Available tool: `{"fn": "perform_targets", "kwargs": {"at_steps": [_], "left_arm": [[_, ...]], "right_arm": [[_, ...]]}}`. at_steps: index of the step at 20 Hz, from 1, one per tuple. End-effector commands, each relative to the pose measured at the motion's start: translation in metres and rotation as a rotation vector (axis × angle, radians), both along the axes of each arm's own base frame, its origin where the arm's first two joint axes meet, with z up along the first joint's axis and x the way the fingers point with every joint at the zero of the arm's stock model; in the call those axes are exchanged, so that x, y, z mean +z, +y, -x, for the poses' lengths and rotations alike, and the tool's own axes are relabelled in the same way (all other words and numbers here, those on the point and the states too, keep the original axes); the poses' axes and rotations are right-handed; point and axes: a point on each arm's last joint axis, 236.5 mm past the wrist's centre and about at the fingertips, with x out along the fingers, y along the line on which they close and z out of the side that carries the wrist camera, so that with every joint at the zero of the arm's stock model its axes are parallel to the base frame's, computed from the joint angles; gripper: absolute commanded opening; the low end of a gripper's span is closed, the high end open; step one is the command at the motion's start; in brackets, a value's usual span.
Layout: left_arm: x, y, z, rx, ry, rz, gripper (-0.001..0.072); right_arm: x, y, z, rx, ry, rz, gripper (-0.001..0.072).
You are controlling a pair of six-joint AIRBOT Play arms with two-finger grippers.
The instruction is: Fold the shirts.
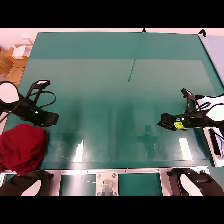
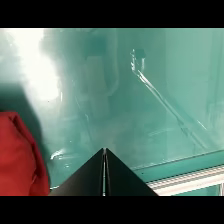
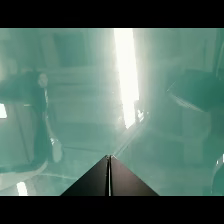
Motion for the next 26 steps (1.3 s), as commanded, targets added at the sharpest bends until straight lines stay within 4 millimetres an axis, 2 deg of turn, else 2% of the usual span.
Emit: {"fn": "perform_targets", "kwargs": {"at_steps": [1, 2, 4, 5, 6, 7, 8, 9, 11, 14, 15, 16, 17, 18, 20, 22, 24, 26], "left_arm": [[-0.001, 0.01, 0.0, 0.001, 0.0, -0.043, 0.0029], [-0.002, 0.018, 0.001, 0.007, 0.003, -0.077, 0.0029], [-0.003, 0.056, 0.002, 0.138, 0.01, -0.229, 0.003], [-0.004, 0.08, 0.005, 0.182, 0.017, -0.327, 0.0087], [-0.009, 0.103, 0.013, 0.177, 0.039, -0.43, 0.0498], [-0.017, 0.123, 0.022, 0.17, 0.066, -0.521, 0.072], [-0.029, 0.138, 0.032, 0.144, 0.098, -0.594, 0.072], [-0.046, 0.145, 0.042, 0.113, 0.122, -0.627, 0.072], [-0.085, 0.15, 0.056, 0.025, 0.142, -0.641, 0.072], [-0.122, 0.148, 0.049, -0.063, 0.06, -0.624, 0.072], [-0.128, 0.145, 0.041, -0.082, 0.019, -0.612, 0.0715], [-0.13, 0.141, 0.032, -0.094, -0.024, -0.598, 0.0525], [-0.129, 0.14, 0.027, -0.096, -0.044, -0.592, 0.0173], [-0.125, 0.14, 0.024, -0.094, -0.046, -0.595, 0.0027], [-0.108, 0.142, 0.017, -0.064, -0.043, -0.606, 0.0027], [-0.072, 0.136, -0.001, -0.03, -0.061, -0.595, 0.0027], [-0.017, 0.106, -0.034, -0.054, -0.16, -0.508, 0.0027], [0.057, 0.054, -0.072, -0.057, -0.348, -0.361, 0.0026]], "right_arm": [[0.0, 0.0, 0.0, 0.001, 0.0, 0.0, 0.0016], [0.0, 0.0, 0.0, 0.001, 0.0, 0.0, 0.0016], [0.0, 0.0, 0.0, 0.001, 0.0, 0.0, 0.0016], [0.0, 0.0, 0.0, 0.001, 0.0, 0.0, 0.0016], [0.0, 0.0, 0.0, 0.001, 0.0, 0.0, 0.0016], [0.0, 0.0, 0.0, 0.001, 0.0, 0.0, 0.0016], [0.0, 0.0, 0.0, 0.0, -0.001, 0.0, 0.0016], [0.0, 0.0, 0.0, 0.001, -0.001, 0.0, 0.0016], [0.0, 0.0, 0.0, 0.001, 0.0, 0.0, 0.0016], [0.0, 0.0, 0.0, 0.001, 0.0, 0.0, 0.0016], [0.0, 0.0, 0.0, 0.001, 0.0, 0.0, 0.0016], [0.0, 0.0, 0.0, 0.001, 0.0, 0.0, 0.0016], [0.0, 0.0, 0.0, 0.0, -0.001, 0.0, 0.0016], [0.0, 0.0, 0.0, 0.0, -0.001, 0.0, 0.0016], [0.0, 0.0, 0.0, 0.001, 0.0, 0.0, 0.0016], [0.0, 0.0, 0.0, 0.001, 0.0, 0.0, 0.0016], [0.0, 0.0, 0.0, 0.0, -0.001, 0.0, 0.0016], [0.0, 0.0, 0.0, 0.0, -0.001, 0.0, 0.0016]]}}
